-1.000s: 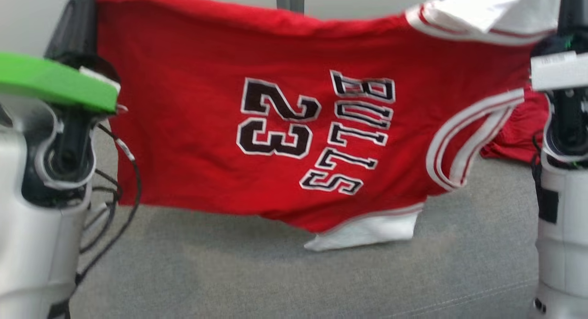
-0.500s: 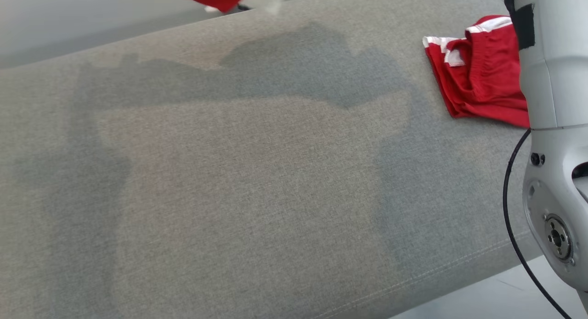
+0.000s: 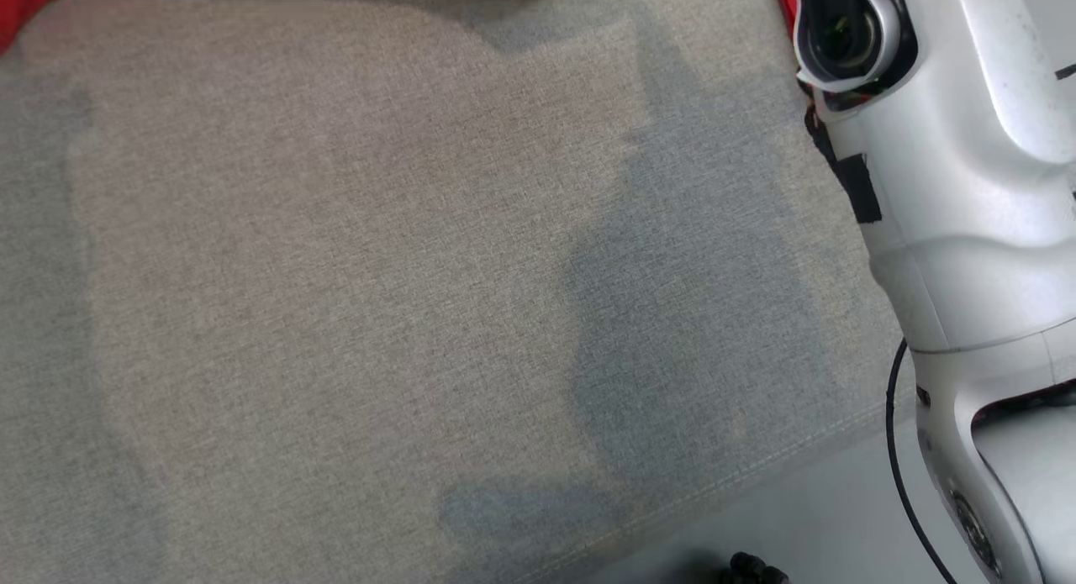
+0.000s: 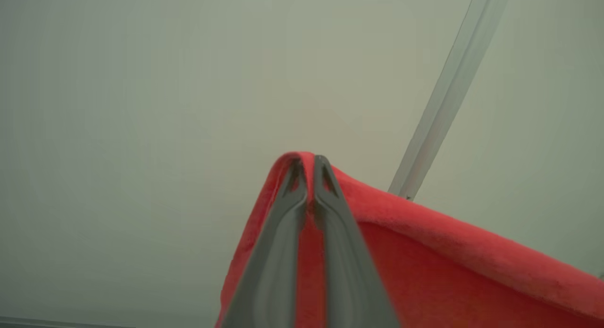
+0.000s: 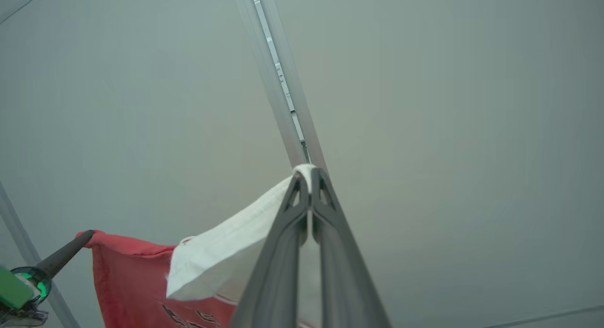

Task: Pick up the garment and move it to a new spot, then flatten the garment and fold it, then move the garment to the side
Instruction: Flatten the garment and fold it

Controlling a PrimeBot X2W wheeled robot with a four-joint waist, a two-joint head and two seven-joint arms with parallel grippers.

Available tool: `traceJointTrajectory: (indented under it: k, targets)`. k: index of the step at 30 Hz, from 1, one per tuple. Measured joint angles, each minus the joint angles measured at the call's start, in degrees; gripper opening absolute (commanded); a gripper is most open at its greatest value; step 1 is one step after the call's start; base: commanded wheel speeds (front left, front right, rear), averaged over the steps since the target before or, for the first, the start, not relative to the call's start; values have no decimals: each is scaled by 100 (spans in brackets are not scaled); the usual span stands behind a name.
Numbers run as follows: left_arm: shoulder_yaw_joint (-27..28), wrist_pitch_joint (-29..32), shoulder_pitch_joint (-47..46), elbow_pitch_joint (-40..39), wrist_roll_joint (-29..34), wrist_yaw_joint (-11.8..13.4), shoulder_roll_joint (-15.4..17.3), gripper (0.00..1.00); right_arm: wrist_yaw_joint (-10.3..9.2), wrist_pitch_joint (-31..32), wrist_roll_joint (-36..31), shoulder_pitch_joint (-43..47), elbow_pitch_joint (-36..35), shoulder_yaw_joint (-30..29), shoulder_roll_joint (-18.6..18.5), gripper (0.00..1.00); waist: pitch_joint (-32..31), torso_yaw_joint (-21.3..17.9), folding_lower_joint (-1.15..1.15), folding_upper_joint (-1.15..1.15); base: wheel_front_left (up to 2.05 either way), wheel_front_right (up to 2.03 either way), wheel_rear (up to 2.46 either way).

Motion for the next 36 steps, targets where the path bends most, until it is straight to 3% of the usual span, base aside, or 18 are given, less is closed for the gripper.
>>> traceJointTrajectory:
  k: [8,16,25,30,36]
  targets:
    - [11,-120,-52,372,-66,-224,-90,0,0,0,91,404,-276,116,0,0,281,-23,0,0,0,0,0]
    - [86,-202,204,76,-546,-474,-396,0,0,0,36,1196,-713,64,-23,0,135,209,0,0,0,0,0]
    - [138,-245,2325,-1047,-1450,-491,-531,0,-1,-5,169,3153,-1674,105,-491,0,-423,551,-1,0,0,0,0]
    - [399,-268,3901,-1962,-1650,-481,-547,0,-1,-5,158,4467,-2196,-7,-626,0,-834,747,-1,0,0,0,0]
    - [759,-278,5951,-3295,-1688,-99,-859,0,-1,-5,169,5877,-2525,-316,-541,0,-1278,972,-2,0,0,0,0]
